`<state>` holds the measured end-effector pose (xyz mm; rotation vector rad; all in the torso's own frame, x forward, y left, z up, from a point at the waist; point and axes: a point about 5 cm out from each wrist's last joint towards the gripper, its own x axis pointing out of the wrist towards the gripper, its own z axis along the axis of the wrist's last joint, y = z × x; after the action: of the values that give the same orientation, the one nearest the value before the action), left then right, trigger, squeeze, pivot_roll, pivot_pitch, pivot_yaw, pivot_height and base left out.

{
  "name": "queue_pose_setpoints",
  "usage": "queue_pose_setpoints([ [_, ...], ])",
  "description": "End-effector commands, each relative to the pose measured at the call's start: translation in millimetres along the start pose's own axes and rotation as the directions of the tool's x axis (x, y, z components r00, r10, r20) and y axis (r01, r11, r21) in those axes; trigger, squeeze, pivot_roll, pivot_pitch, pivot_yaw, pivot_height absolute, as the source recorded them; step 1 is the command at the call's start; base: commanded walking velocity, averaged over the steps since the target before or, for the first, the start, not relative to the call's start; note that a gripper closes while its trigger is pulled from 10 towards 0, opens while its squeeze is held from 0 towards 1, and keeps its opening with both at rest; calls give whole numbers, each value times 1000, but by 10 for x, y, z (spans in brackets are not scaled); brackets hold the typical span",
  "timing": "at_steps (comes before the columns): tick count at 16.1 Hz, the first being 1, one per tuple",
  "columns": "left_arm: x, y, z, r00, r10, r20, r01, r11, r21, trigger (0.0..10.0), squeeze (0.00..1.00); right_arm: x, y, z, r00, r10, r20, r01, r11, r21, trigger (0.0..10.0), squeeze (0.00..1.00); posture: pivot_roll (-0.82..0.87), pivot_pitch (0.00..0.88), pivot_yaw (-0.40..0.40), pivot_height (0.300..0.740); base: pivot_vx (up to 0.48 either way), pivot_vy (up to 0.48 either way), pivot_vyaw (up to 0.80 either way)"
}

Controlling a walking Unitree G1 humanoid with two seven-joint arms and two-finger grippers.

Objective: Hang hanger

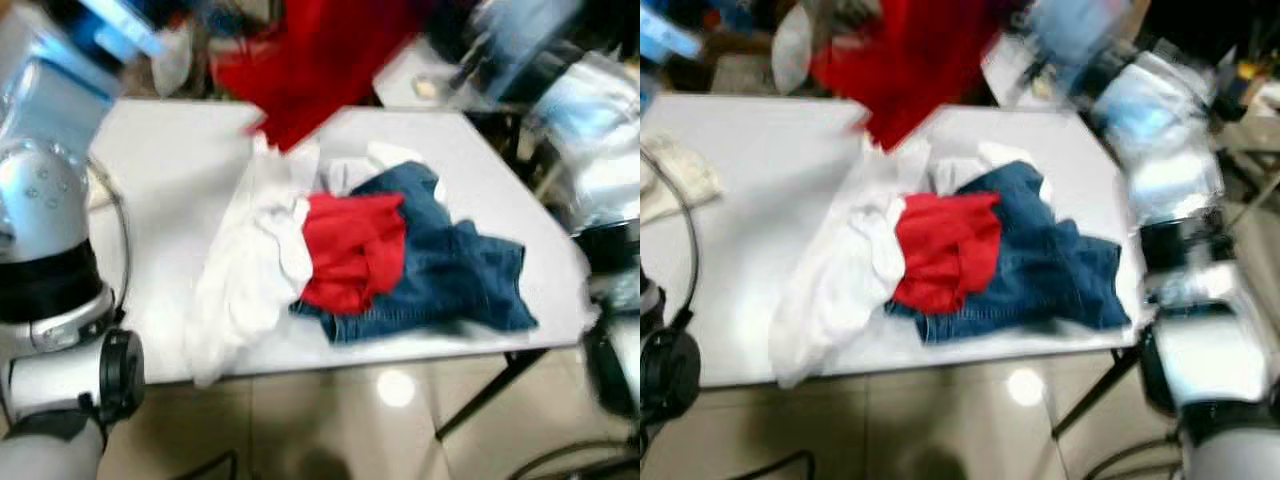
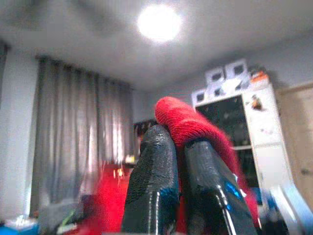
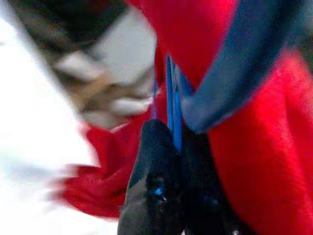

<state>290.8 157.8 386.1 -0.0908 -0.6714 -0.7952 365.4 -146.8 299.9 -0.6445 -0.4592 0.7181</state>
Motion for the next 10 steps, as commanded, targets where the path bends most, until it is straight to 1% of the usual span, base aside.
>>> queue_pose_setpoints([
  [1,33,-72,-147,998,-1,-55,0,1000,-14,10000,0,-171,182,-200,990,121,-75,-119,992,35,10000,0,-45,0,-56,740,0,0,0],
  [2,12,-30,-321,988,66,-142,-64,998,16,10000,0,-332,463,-357,955,260,-144,-252,965,70,10000,0,-47,0,-52,740,0,0,0],
  [3,-31,81,-529,950,178,-257,-157,982,102,10000,0,-487,683,-450,913,364,-185,-350,931,103,10000,0,-49,0,-48,740,0,0,0],
  [4,-53,126,-594,930,221,-293,-185,972,144,10000,0,-531,735,-471,901,389,-192,-372,920,121,10000,0,-49,0,-48,740,0,0,0],
  [5,-140,247,-790,865,330,-379,-252,937,240,10000,0,-648,841,-483,874,446,-193,-417,892,171,10000,0,-54,0,-42,740,0,0,0],
  [6,-171,281,-846,844,360,-397,-266,924,273,10000,0,-687,869,-482,866,462,-191,-430,883,188,10000,0,-56,0,-39,740,0,0,0],
  [7,-216,329,-953,821,386,-420,-256,907,333,10000,0,-757,884,-463,863,473,-178,-435,874,218,10000,0,-57,0,-36,740,0,0,0],
  [8,-274,392,-1081,798,406,-445,-247,894,373,10000,0,-822,862,-417,866,479,-145,-436,864,251,10000,0,-58,0,-31,740,0,0,0],
  [9,-297,417,-1119,788,418,-453,-251,888,385,10000,0,-844,856,-393,866,482,-135,-438,860,263,10000,0,-59,0,-29,740,0,0,0],
  [10,-374,510,-1217,751,453,-481,-233,863,449,10000,0,-889,825,-329,869,484,-107,-440,852,285,10000,0,-61,0,-23,740,0,0,0],
])
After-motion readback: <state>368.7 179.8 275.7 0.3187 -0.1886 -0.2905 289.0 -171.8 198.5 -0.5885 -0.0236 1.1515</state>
